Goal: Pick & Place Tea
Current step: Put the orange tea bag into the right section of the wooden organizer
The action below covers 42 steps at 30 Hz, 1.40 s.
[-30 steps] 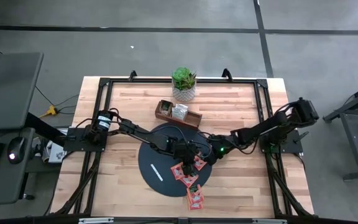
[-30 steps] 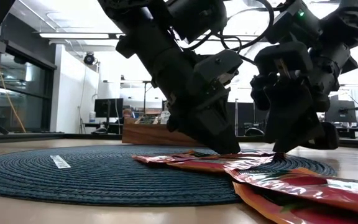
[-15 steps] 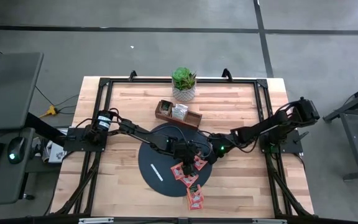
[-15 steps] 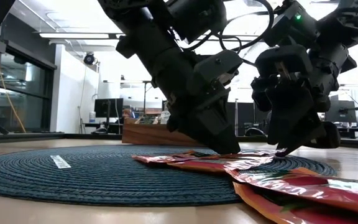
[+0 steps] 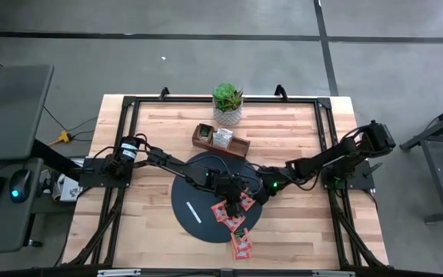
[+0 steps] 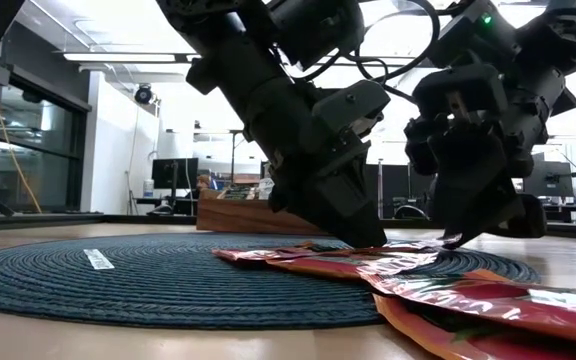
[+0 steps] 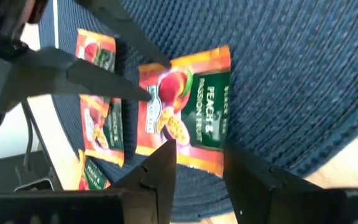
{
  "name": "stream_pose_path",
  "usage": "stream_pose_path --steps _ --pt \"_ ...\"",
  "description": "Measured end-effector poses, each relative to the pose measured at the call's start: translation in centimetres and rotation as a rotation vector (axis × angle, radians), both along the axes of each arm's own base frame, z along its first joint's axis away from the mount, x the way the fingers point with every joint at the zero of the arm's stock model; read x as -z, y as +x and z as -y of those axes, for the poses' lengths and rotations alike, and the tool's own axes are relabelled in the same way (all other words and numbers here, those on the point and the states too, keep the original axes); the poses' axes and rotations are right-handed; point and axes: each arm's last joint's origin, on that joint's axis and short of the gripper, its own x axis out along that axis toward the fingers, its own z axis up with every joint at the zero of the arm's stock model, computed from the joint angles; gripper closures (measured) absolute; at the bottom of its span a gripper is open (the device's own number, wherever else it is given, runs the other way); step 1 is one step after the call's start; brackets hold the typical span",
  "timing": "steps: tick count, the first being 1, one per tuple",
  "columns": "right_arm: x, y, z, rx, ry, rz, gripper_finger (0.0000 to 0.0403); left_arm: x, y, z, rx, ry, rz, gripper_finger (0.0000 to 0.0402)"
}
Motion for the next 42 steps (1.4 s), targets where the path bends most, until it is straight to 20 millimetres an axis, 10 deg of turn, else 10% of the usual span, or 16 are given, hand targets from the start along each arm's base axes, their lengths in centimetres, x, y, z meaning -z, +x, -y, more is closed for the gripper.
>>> stream_pose_path --steps 12,42 --pt "0.0 0.0 0.1 -0.017 -0.046 0.017 0.0393 0.0 0.0 0.0 -0.002 0.001 0.005 0.0287" --pt "0.1 0.0 0.2 -0.049 -0.109 0.025 0.0403 -4.5 1.2 -1.3 0.058 0.114 -0.099 0.0287"
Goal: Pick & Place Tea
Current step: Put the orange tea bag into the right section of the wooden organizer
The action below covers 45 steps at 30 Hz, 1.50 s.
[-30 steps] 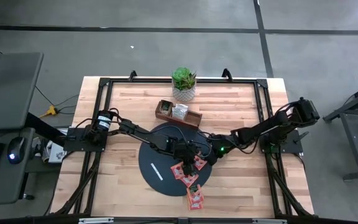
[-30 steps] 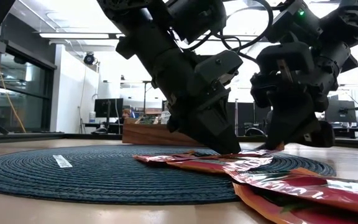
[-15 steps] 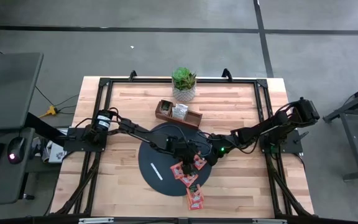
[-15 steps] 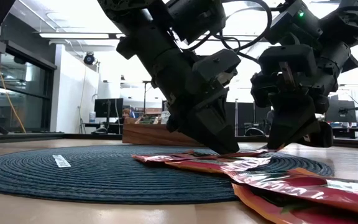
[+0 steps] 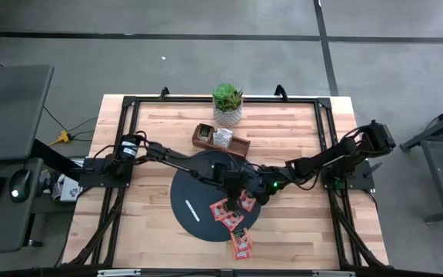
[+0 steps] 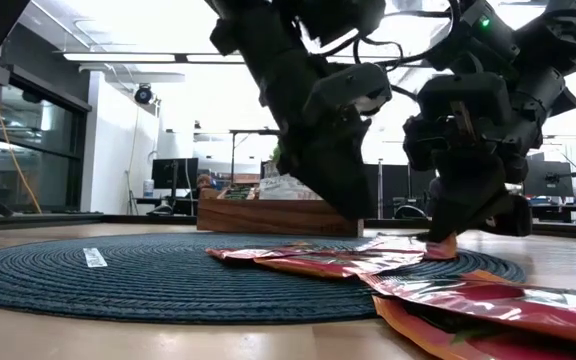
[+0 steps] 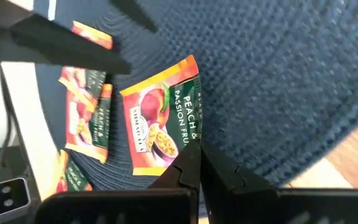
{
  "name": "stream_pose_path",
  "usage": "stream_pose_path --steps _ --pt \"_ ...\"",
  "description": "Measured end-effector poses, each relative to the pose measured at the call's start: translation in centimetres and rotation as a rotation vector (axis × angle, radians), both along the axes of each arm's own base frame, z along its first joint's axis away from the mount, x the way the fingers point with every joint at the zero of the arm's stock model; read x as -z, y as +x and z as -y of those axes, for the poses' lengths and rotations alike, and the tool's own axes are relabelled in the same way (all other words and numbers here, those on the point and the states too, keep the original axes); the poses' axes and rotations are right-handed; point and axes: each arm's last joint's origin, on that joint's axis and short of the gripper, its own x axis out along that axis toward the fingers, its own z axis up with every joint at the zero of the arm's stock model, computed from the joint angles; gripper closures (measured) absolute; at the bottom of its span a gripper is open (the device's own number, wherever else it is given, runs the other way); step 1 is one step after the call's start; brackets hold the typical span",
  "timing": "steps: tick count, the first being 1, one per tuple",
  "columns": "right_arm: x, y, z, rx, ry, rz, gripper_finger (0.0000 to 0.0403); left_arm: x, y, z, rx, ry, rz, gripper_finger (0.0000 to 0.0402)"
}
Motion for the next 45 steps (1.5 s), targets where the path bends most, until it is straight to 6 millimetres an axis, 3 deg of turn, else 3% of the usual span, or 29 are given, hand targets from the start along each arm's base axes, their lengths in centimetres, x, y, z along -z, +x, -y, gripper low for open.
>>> stream_pose_path --steps 10,14,18,25,31,38,45 --pt "-3.3 -0.8 0.6 0.007 -0.098 0.107 0.0403 -1.5 -2.3 -2.5 -0.033 0.015 -0.091 0.0287" --pt "-5.0 -1.7 1.5 -0.004 -0.171 0.118 0.0403 -3.4 -3.4 -3.6 -0.051 0.017 -0.009 0.0287" --pt "-8.1 -1.5 3.0 -0.047 -0.305 0.098 0.0403 -4.3 -5.3 -4.7 -0.079 0.006 0.066 0.0287" --pt "-13.9 0.2 6.5 -0.187 -0.565 0.048 0.0403 -3.1 -9.0 -5.8 -0.13 -0.149 0.213 0.0287" --pt "-16.5 1.6 10.2 -0.306 -0.715 -0.033 0.0403 -1.0 -11.1 -5.4 -0.134 -0.36 0.361 0.0287" --pt "-16.4 4.3 13.8 -0.33 -0.788 -0.048 0.0403 0.9 -13.1 -5.5 -0.19 -0.468 0.449 0.0287" --pt "-13.1 5.8 16.5 -0.334 -0.721 -0.103 0.0403 1.3 -13.6 -5.4 -0.188 -0.489 0.443 0.0287"
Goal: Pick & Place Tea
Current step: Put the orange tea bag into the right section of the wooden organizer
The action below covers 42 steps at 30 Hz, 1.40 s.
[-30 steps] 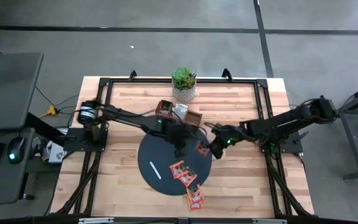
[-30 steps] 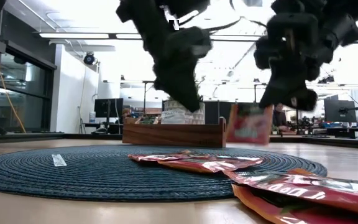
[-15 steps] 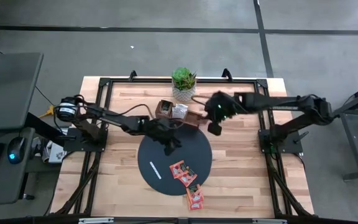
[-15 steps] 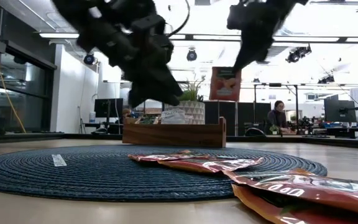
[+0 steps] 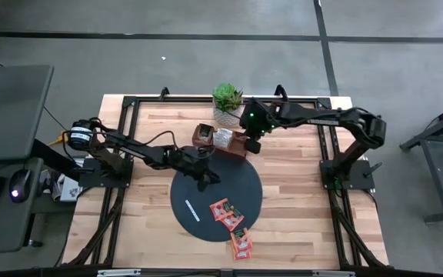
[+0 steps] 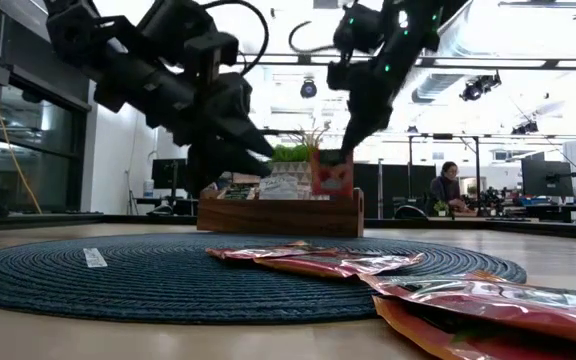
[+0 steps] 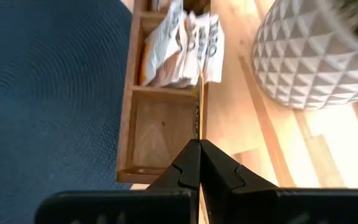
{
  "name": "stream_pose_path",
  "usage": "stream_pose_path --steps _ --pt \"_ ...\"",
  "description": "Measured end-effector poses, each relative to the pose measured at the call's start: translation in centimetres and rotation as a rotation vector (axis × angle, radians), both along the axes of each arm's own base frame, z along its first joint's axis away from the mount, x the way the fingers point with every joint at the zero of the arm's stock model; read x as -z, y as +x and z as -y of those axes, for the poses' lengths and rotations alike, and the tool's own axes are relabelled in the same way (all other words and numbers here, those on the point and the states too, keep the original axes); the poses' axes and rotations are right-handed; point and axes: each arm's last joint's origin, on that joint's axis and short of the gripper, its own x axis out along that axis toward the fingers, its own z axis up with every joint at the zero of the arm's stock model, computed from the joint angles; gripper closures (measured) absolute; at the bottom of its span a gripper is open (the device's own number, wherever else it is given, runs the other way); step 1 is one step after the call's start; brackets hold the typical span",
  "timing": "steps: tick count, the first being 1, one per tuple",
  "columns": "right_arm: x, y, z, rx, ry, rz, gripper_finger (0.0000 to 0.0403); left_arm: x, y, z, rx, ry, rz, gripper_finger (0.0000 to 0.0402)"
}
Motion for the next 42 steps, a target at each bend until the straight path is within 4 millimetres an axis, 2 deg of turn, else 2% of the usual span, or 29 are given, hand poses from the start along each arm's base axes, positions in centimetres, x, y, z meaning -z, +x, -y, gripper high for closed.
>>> stream_pose_path --steps 6,15,33,37,42 --pt "1.3 0.4 0.5 0.005 0.026 -0.039 0.0403 -0.1 0.1 0.0 0.006 -0.003 0.01 0.0287" --pt "1.3 0.1 1.2 0.043 0.025 -0.044 0.0403 -0.1 0.1 0.0 0.004 0.0 0.013 0.0287" --pt "1.8 0.3 1.2 0.084 0.076 -0.042 0.0401 -0.5 0.2 0.0 -0.008 0.002 0.05 0.0287" --pt "1.9 0.2 1.2 0.084 0.081 -0.053 0.0385 -0.5 0.2 0.0 -0.008 0.001 0.05 0.0287" --pt "1.9 0.2 1.1 0.096 0.094 -0.049 0.0343 -0.5 0.2 0.0 -0.009 -0.002 0.049 0.0287"
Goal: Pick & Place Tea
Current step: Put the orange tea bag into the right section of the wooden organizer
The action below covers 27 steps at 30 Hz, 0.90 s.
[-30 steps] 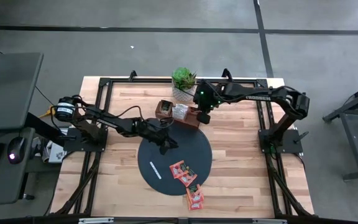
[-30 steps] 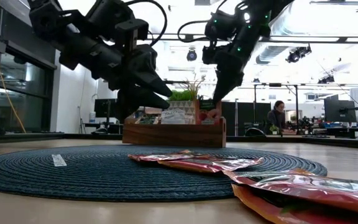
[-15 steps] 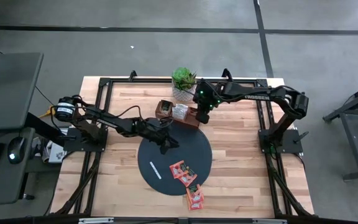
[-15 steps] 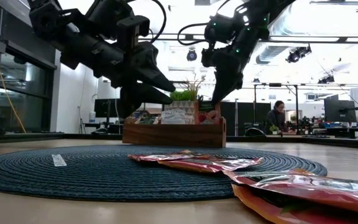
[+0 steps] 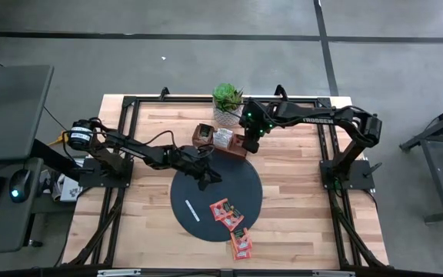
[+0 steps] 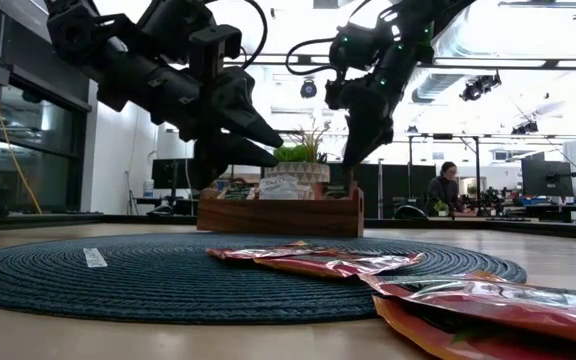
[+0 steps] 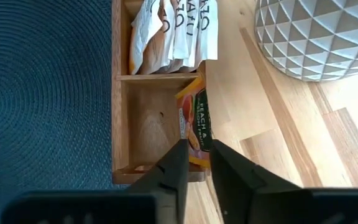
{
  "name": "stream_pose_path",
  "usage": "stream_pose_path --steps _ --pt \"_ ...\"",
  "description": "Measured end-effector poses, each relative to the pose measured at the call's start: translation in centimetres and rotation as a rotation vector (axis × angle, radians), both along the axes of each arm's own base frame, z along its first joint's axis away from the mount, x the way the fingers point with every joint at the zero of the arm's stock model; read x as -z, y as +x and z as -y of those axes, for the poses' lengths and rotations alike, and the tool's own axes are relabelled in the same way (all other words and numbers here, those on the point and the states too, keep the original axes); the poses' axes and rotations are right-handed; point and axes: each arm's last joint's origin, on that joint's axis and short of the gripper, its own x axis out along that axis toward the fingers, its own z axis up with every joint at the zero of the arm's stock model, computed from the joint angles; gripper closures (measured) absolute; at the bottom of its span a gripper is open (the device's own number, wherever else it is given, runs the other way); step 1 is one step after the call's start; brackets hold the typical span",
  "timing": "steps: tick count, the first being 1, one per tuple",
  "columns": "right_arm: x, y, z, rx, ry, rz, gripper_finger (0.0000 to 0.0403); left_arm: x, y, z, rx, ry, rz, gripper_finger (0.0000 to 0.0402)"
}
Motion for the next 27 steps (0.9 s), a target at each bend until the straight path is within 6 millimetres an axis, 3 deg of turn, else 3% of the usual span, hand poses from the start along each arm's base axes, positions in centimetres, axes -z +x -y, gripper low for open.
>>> stream_pose_path --steps 7,12,19,27 --pt "-0.4 -0.2 -0.1 -0.003 0.012 0.011 0.0289 0.3 -0.2 0.0 0.002 -0.011 -0.039 0.0287" --pt "-2.3 -1.0 -1.2 -0.013 0.036 0.062 0.0284 0.1 -0.5 1.0 0.039 -0.034 -0.069 0.0287" --pt "-3.9 -0.5 -5.5 -0.081 0.024 0.108 0.0284 0.4 -1.4 6.1 0.025 -0.046 -0.11 0.0287" --pt "-2.9 1.8 -11.6 -0.183 0.015 0.15 0.0284 -0.4 -2.1 10.9 -0.065 -0.035 -0.133 0.0287"
